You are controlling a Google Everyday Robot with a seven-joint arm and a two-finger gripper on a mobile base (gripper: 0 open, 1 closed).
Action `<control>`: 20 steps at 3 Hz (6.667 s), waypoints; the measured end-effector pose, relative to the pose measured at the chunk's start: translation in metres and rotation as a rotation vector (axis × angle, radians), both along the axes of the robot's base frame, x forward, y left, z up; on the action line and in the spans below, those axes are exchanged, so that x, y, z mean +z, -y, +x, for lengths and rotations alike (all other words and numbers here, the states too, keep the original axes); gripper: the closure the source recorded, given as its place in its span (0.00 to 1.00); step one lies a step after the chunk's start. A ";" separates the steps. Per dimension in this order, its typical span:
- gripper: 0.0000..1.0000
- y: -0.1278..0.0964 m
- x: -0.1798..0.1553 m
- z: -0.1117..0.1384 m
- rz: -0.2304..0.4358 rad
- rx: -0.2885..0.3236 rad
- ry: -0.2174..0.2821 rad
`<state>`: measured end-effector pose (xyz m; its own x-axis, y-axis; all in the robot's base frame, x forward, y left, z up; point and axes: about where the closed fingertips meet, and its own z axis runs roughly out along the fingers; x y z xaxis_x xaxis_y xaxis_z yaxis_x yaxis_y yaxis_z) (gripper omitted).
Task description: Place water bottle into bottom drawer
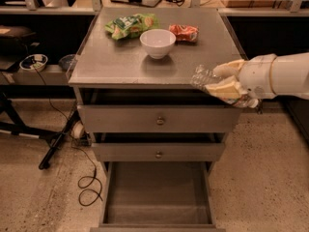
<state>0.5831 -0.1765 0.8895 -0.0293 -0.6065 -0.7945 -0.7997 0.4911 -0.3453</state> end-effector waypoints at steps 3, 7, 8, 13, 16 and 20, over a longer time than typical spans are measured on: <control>1.00 0.002 -0.058 -0.019 0.173 0.029 -0.101; 1.00 -0.002 -0.109 -0.050 0.256 0.016 -0.069; 1.00 0.004 -0.134 -0.064 0.247 -0.039 -0.068; 1.00 0.005 -0.238 -0.071 0.198 -0.118 -0.135; 1.00 -0.018 -0.325 -0.069 0.271 -0.083 -0.197; 1.00 -0.064 -0.447 -0.046 0.209 -0.085 -0.337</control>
Offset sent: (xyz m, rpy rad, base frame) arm -0.0263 -0.0106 -0.0593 0.1638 0.1388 -0.0025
